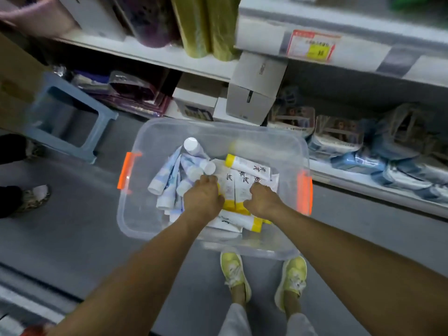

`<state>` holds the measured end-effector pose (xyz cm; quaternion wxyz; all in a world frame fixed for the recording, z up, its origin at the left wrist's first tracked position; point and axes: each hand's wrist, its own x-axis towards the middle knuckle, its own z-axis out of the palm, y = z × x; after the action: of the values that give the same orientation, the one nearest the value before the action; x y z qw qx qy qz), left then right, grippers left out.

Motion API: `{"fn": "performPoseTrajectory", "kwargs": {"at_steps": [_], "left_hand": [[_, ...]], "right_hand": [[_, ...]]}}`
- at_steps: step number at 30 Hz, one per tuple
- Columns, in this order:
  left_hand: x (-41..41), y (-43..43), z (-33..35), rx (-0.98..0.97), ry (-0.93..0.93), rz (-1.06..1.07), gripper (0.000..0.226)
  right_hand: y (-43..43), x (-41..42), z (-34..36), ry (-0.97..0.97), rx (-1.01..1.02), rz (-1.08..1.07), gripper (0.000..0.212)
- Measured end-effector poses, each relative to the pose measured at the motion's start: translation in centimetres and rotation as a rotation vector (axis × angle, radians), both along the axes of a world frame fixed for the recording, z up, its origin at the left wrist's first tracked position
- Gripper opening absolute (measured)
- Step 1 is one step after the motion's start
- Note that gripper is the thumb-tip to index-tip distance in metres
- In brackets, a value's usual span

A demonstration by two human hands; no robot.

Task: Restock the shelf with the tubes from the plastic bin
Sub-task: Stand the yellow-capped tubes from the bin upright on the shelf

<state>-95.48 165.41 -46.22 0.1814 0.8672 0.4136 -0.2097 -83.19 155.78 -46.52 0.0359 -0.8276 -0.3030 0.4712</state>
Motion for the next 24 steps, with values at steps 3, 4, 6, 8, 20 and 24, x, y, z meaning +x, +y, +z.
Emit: {"fn": "performPoseTrajectory", "kwargs": {"at_steps": [3, 4, 6, 8, 20, 24], "left_hand": [[0.9, -0.2, -2.5, 0.084, 0.027, -0.013, 0.051], [1.3, -0.3, -3.1, 0.102, 0.042, -0.014, 0.050], [2.0, -0.3, -4.0, 0.128, 0.071, -0.029, 0.051], [2.5, -0.3, -4.7, 0.096, 0.078, -0.036, 0.056], [2.7, 1.5, 0.6, -0.724, -0.075, 0.522, 0.041], [1.2, 0.4, 5.0, -1.029, -0.207, 0.854, 0.021]], "right_hand": [[1.5, -1.0, -3.2, 0.011, -0.055, -0.067, 0.047], [1.8, -1.4, -4.1, 0.014, -0.076, -0.103, 0.051], [2.2, -2.0, -5.5, -0.020, -0.099, -0.175, 0.056], [2.5, -2.1, -6.3, -0.070, -0.118, -0.223, 0.063], [0.2, 0.5, -0.3, 0.563, -0.105, -0.594, 0.017], [-1.5, 1.4, 4.2, 0.605, -0.144, -0.468, 0.018]]}}
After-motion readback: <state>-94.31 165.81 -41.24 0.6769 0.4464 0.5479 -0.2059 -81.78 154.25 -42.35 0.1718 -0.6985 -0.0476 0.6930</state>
